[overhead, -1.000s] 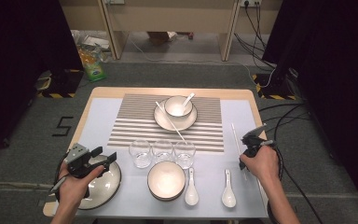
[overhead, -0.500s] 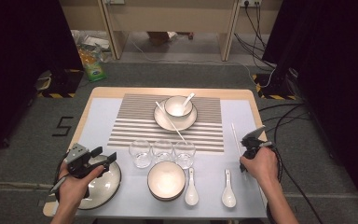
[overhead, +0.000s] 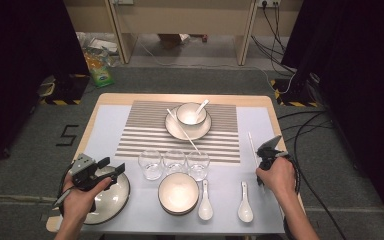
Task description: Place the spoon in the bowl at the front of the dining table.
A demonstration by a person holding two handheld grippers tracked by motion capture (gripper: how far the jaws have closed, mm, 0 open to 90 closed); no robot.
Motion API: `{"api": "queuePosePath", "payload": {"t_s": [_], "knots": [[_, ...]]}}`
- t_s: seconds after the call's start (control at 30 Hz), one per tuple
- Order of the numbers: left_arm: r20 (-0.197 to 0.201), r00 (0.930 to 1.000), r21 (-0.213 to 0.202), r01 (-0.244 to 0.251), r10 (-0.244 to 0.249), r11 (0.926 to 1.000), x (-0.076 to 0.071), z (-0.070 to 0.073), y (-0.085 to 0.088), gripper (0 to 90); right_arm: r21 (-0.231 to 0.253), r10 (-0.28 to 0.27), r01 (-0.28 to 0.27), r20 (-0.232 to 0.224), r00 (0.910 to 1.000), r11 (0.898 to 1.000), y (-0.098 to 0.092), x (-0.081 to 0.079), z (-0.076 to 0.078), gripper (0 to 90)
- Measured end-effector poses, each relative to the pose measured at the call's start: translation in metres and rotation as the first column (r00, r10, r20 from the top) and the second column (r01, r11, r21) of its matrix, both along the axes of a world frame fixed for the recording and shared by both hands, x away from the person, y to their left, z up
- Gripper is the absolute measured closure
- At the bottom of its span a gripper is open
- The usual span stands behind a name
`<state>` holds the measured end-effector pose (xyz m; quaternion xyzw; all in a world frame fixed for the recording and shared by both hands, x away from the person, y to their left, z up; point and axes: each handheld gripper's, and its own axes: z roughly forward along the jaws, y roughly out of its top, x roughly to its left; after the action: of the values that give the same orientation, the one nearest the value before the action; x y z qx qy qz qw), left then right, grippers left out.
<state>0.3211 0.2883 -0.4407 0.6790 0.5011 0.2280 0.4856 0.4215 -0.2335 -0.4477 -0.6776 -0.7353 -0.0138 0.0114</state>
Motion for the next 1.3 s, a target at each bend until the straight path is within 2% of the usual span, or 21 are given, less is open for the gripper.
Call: {"api": "queuePosePath", "payload": {"t_s": [0.43, 0.7, 0.8, 1.0, 1.07, 1.1, 1.3], "knots": [[-0.004, 1.0000, 0.009, 0.007, -0.007, 0.9999, 0.0000, 0.0002, -0.0006, 32.1, -0.030, -0.020, 0.019, -0.038, 0.9991, 0.999, 0.0025, 0.0061, -0.0005, 83.1], [-0.001, 0.9999, 0.000, 0.012, -0.012, 0.9999, -0.0005, 0.0002, -0.0020, 32.1, -0.038, -0.037, 0.035, -0.054, 0.9978, 0.999, 0.0042, 0.0084, -0.0008, 83.0], [0.001, 1.0000, -0.001, 0.006, -0.006, 1.0000, -0.0006, 0.0009, -0.0008, 32.1, -0.040, -0.049, 0.047, -0.053, 0.9974, 0.998, 0.0056, 0.0083, -0.0004, 83.8], [-0.003, 1.0000, 0.004, 0.007, -0.007, 1.0000, 0.0000, 0.0000, -0.0009, 32.1, -0.029, -0.027, 0.026, -0.039, 0.9989, 0.999, 0.0008, 0.0072, -0.0007, 86.9], [-0.005, 0.9999, 0.007, 0.010, -0.010, 0.9999, 0.0004, -0.0006, -0.0016, 32.1, -0.029, -0.041, 0.040, -0.040, 0.9983, 0.999, 0.0020, 0.0068, -0.0005, 86.9], [-0.006, 0.9999, -0.002, 0.009, -0.009, 1.0000, 0.0003, -0.0009, -0.0026, 32.1, -0.027, -0.022, 0.022, -0.034, 0.9992, 0.999, 0.0004, 0.0070, -0.0009, 86.9], [-0.002, 1.0000, 0.000, 0.009, -0.009, 1.0000, -0.0001, -0.0002, -0.0019, 32.2, -0.022, -0.051, 0.050, -0.040, 0.9979, 0.998, 0.0015, 0.0067, -0.0006, 87.0]]}}
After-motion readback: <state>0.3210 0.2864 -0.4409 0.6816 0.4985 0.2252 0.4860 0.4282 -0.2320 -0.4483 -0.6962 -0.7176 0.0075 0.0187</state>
